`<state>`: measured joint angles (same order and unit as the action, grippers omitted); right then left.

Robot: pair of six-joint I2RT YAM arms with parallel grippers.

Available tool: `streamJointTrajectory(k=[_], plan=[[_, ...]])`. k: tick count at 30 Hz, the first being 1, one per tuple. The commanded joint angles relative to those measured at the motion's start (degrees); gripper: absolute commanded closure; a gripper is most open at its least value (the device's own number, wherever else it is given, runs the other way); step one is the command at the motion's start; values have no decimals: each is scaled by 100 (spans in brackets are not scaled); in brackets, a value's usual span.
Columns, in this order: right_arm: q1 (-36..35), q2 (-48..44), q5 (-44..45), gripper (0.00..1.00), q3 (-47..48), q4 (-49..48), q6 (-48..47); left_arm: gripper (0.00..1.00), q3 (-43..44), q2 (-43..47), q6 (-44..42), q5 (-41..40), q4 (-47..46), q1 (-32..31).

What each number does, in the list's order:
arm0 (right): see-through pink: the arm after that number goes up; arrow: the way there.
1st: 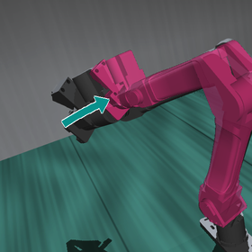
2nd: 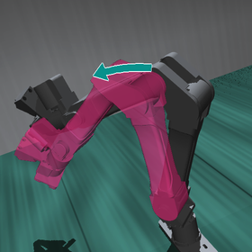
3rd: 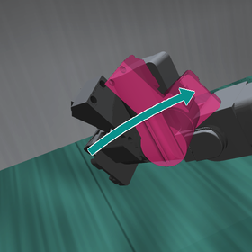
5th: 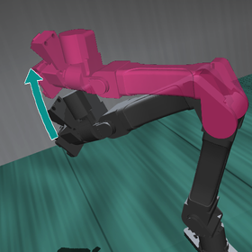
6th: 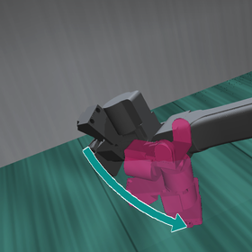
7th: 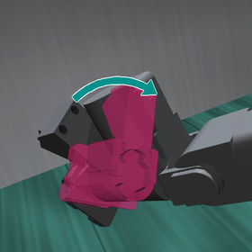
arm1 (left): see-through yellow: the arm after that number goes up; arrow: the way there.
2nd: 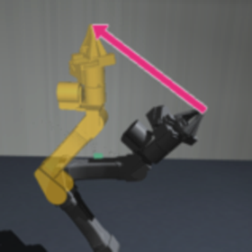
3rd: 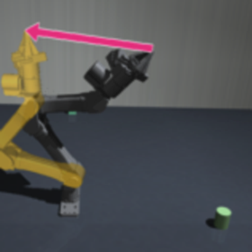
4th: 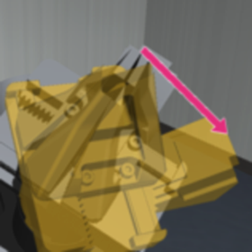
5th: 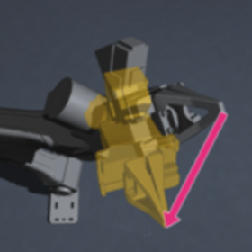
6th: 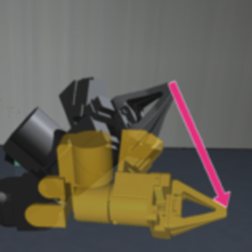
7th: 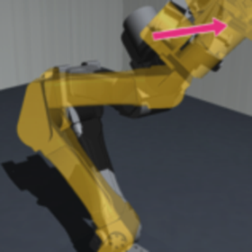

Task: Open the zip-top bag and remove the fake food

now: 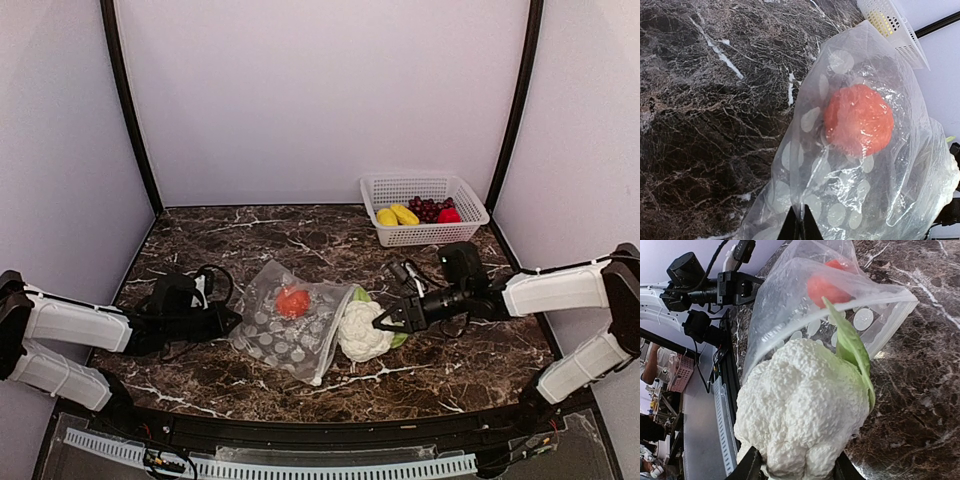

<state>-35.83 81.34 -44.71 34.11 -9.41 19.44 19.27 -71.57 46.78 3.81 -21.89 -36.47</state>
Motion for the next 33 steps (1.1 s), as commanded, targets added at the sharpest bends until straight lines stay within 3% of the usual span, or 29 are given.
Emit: streamJointTrajectory(k=[1,8,17,26,33], plan=[[484,-429,-18,78,79,333,-275,99,-132,-92,63,75,33,68],[1444,-315,129,78,1118,409,-470,99,-153,-216,123,148,-137,78],[2604,1250,677,76,3285,55,-117,99,-131,-155,114,167,-162,92],[2930,3213,1390,74,5472,468,-339,99,-242,-87,161,170,-229,96],[2961,3828,1798,69,5993,921,-1112,99,-229,-74,108,167,-274,127]])
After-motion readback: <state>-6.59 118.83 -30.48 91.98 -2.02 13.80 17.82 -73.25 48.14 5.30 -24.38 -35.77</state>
